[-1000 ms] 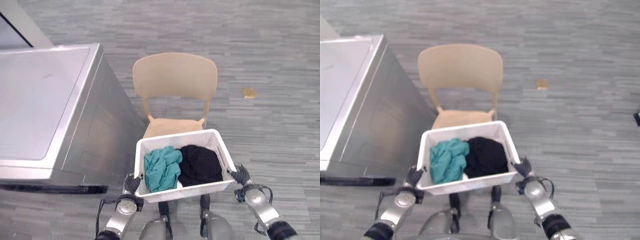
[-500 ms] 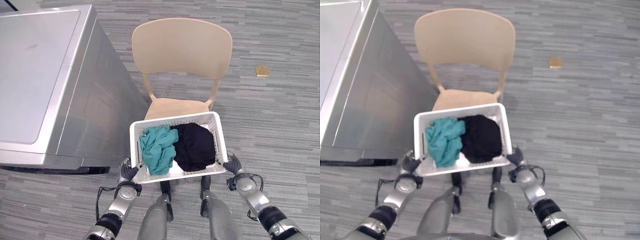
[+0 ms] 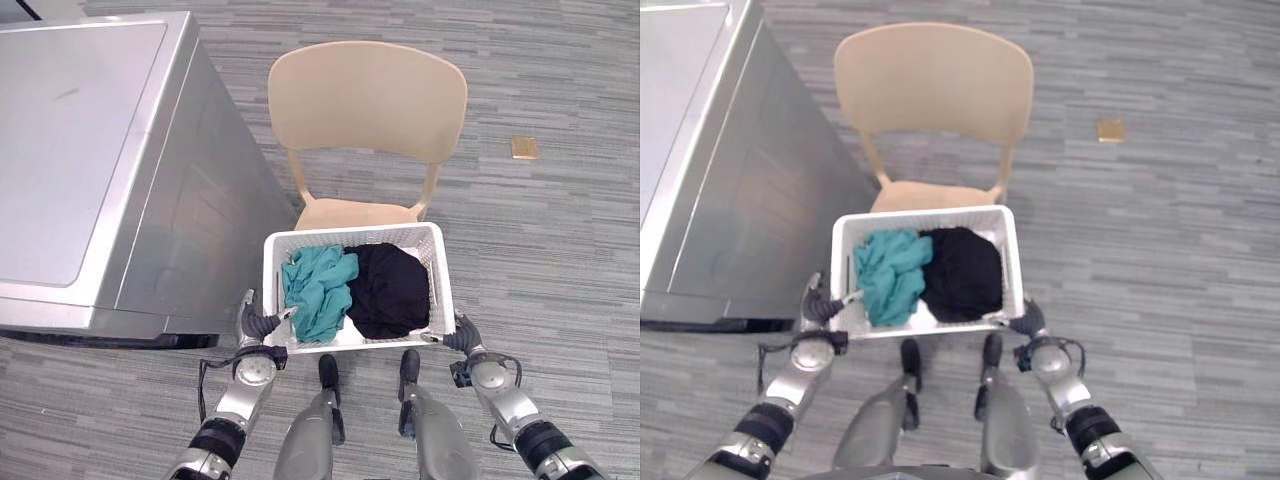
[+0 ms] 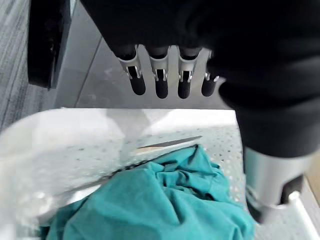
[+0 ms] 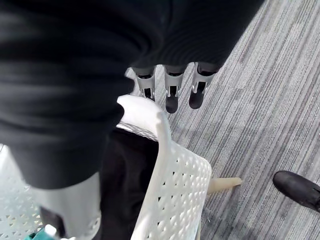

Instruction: Grab the laundry basket,head to the washer,open it,put in the laundry and shut it.

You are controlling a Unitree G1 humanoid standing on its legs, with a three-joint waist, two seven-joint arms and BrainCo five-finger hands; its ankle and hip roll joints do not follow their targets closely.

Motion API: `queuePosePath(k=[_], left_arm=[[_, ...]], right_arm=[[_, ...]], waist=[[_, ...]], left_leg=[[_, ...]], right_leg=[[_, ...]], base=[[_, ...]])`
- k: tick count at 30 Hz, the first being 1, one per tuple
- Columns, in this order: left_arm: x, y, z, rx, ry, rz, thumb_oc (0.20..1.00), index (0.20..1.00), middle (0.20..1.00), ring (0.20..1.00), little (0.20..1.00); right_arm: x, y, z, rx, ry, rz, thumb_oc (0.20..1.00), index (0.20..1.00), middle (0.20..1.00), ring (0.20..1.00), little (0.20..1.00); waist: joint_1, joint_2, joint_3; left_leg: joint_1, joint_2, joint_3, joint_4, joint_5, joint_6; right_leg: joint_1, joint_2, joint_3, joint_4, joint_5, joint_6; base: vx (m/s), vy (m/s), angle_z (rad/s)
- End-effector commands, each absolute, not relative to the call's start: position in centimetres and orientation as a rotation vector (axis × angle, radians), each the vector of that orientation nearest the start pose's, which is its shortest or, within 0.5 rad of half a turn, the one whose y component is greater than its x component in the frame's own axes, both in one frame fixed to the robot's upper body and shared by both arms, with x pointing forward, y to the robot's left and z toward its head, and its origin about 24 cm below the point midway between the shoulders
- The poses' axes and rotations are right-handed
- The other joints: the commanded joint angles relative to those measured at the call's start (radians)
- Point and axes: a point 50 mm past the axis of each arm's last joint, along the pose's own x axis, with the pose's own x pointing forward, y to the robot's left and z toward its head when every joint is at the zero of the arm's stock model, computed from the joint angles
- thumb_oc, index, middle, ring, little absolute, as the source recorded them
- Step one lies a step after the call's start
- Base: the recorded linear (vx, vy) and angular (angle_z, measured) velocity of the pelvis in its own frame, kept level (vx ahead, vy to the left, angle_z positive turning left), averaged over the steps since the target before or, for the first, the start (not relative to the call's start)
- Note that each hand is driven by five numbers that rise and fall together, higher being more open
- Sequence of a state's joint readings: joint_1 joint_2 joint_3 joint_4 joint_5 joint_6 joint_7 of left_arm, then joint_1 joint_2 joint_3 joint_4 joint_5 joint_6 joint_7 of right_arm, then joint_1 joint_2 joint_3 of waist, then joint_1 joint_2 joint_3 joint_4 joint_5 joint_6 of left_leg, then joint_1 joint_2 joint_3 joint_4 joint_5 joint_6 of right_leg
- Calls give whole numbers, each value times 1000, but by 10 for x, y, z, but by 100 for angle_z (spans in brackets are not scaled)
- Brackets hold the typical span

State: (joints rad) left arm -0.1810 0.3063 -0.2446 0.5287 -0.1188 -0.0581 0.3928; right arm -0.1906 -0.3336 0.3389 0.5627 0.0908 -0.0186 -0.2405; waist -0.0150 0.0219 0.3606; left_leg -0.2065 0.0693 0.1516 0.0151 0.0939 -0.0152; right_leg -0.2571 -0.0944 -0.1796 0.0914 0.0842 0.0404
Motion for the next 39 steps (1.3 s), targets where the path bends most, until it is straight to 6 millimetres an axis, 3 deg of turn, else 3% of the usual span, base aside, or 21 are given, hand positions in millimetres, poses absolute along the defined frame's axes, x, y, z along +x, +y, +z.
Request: queuePosePath(k=[1,9,10,14,15,19,25,26,30,35,36,37,38,39], left_arm=[[269,212,-9,295,199,276,1000,1000,1000,1000,1000],[252,239,-7,343,202,288,1000,1000,1000,1000,1000],[242,246,-12,348,238,270,1000,1000,1000,1000,1000],[216,260,-26,368,328,217,1000,1000,1000,1000,1000],[201,267,-34,376,381,201,1000,1000,1000,1000,1000],[179,276,-53,364,493,211,1000,1000,1000,1000,1000],[144,280,-97,397,749,225,1000,1000,1000,1000,1000],[133,277,-112,392,840,250,1000,1000,1000,1000,1000],[126,275,-122,403,902,263,1000,1000,1000,1000,1000],[140,267,-121,431,872,238,1000,1000,1000,1000,1000],[144,263,-121,430,858,229,1000,1000,1000,1000,1000],[144,263,-121,430,858,229,1000,1000,1000,1000,1000],[145,258,-122,424,856,219,1000,1000,1000,1000,1000],[145,258,-122,424,856,219,1000,1000,1000,1000,1000]], right_arm=[[268,-174,-21,-321,255,-2,1000,1000,1000,1000,1000],[264,-210,-6,-413,201,-76,1000,1000,1000,1000,1000],[259,-224,-4,-457,203,-96,1000,1000,1000,1000,1000],[243,-247,-7,-525,250,-108,1000,1000,1000,1000,1000],[232,-257,-14,-556,297,-102,1000,1000,1000,1000,1000],[215,-266,-32,-578,393,-91,1000,1000,1000,1000,1000],[187,-268,-75,-535,606,-109,1000,1000,1000,1000,1000],[179,-266,-89,-514,680,-114,1000,1000,1000,1000,1000],[176,-261,-97,-507,715,-105,1000,1000,1000,1000,1000],[177,-260,-100,-506,732,-123,1000,1000,1000,1000,1000],[176,-263,-101,-517,743,-140,1000,1000,1000,1000,1000],[176,-263,-101,-517,743,-140,1000,1000,1000,1000,1000],[172,-264,-105,-521,767,-146,1000,1000,1000,1000,1000],[172,-264,-105,-521,767,-146,1000,1000,1000,1000,1000]], waist=[[19,-51,-42],[26,-51,-70],[26,-50,-79],[22,-44,-106],[21,-42,-119],[22,-40,-139],[18,-38,-163],[15,-36,-172],[16,-34,-172],[20,-37,-129],[16,-47,-116],[15,-46,-116],[1,-52,-125],[1,-52,-125]], left_leg=[[-44,-28,-30,99,-107,2],[11,-22,-38,57,-94,-5],[29,-20,-40,43,-89,-7],[62,-19,-40,14,-76,-9],[79,-18,-40,2,-73,-9],[104,-15,-42,-14,-65,-13],[134,-8,-45,-18,-62,-20],[143,-5,-46,-10,-66,-23],[145,-3,-54,3,-69,-25],[33,-20,-77,130,-79,-43],[12,-5,-61,186,-111,-45],[11,-4,-61,188,-112,-45],[36,57,-16,191,-125,-45],[36,58,-16,192,-126,-45]], right_leg=[[34,-23,35,28,-113,44],[88,-16,23,7,-124,47],[106,-14,20,3,-128,49],[136,-9,15,-8,-131,53],[153,-6,12,-16,-133,55],[179,-1,8,-25,-136,55],[215,12,4,-28,-152,45],[230,19,4,-26,-164,39],[240,26,5,-26,-173,31],[200,15,-10,-30,-160,10],[177,-17,-33,-33,-142,14],[177,-16,-34,-33,-143,14],[163,-50,-53,-37,-123,22],[164,-50,-53,-37,-124,22]], base=[[22,-32,-1],[17,-20,1],[32,-40,3],[18,-30,4],[22,-54,11],[2,-41,11],[-15,-60,2],[-10,-68,3],[-30,-55,6],[-179,-19,26],[-207,60,47],[-189,162,67],[-55,111,66],[-64,284,61]])
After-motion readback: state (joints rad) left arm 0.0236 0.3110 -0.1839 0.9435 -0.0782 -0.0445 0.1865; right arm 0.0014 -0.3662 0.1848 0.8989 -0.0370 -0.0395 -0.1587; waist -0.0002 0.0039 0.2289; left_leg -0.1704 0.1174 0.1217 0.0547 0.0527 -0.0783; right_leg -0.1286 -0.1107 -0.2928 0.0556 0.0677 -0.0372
